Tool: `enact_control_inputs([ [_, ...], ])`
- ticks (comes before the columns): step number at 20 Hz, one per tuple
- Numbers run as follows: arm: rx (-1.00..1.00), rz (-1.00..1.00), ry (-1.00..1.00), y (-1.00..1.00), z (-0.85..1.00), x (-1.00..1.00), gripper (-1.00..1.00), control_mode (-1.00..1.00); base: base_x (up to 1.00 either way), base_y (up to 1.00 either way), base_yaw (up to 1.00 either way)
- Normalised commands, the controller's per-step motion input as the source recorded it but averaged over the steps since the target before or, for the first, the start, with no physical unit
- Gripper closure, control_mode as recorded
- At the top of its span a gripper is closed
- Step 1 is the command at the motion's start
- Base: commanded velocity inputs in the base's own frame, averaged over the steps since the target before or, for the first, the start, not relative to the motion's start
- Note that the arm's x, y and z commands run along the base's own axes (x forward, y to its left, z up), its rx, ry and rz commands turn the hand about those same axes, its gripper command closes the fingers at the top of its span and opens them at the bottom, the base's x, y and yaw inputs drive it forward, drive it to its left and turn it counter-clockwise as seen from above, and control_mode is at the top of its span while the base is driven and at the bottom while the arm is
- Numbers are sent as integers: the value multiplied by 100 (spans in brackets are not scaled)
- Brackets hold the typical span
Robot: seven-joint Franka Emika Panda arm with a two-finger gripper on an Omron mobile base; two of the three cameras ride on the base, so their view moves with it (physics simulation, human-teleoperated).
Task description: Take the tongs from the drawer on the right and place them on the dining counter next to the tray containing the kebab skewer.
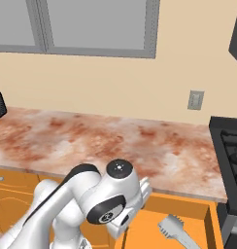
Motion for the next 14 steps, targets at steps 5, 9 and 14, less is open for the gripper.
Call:
enact_control_inputs([
  [5, -4, 0, 5, -25, -40, 19, -100, -100, 0, 0, 0],
  [9, -6, 0, 7, -14, -38, 36, -100, -100, 0, 0, 0],
  [14, -4, 0, 6, -25, -36, 36, -100, -100, 0, 0, 0],
])
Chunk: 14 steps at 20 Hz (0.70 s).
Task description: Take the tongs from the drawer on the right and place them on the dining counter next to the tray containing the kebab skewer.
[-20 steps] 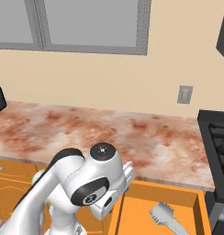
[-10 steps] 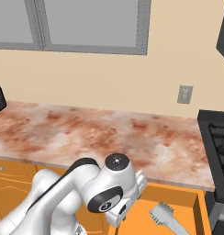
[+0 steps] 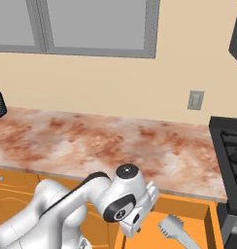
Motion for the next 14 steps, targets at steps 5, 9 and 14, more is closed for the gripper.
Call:
enact_control_inputs([
  [5, -1, 0, 3, -44, -41, 6, -100, -100, 0, 0, 0],
  [9, 1, 0, 0, -62, -36, 0, -100, -100, 0, 0, 0],
  [14, 4, 0, 0, -22, -3, 0, -100, -100, 0, 0, 0],
])
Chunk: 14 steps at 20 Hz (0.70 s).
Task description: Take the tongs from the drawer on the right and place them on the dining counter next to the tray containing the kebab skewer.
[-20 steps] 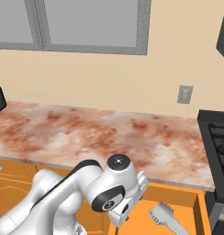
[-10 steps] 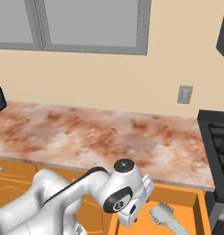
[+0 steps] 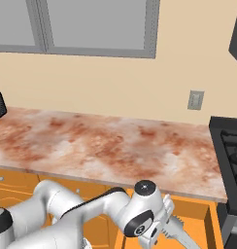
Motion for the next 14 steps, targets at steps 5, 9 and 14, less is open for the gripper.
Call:
enact_control_inputs([
  [5, 1, 0, 0, -17, -2, 15, -100, -100, 0, 0, 0],
  [9, 0, 0, 0, -27, -12, 10, -100, -100, 0, 0, 0],
  [14, 0, 0, 0, -24, -22, 8, -100, -100, 0, 0, 0],
])
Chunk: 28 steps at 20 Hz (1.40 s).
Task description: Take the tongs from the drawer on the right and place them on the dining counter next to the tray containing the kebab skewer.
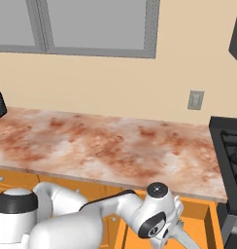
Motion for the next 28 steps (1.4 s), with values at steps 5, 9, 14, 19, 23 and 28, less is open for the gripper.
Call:
enact_control_inputs([
  [5, 0, 0, 0, -11, -32, 9, -100, -100, 0, 0, 0],
  [9, 0, 0, 3, -2, -30, 19, -100, -100, 0, 0, 0],
  [14, 0, 0, 5, -2, -20, 28, -100, -100, 0, 0, 0],
  [19, 0, 0, 6, -20, -30, 30, -100, -100, 0, 0, 0],
  [23, 1, 0, 1, -42, -33, 22, -100, -100, 0, 0, 0],
  [28, 12, 0, 0, -57, -33, 9, -100, -100, 0, 0, 0],
])
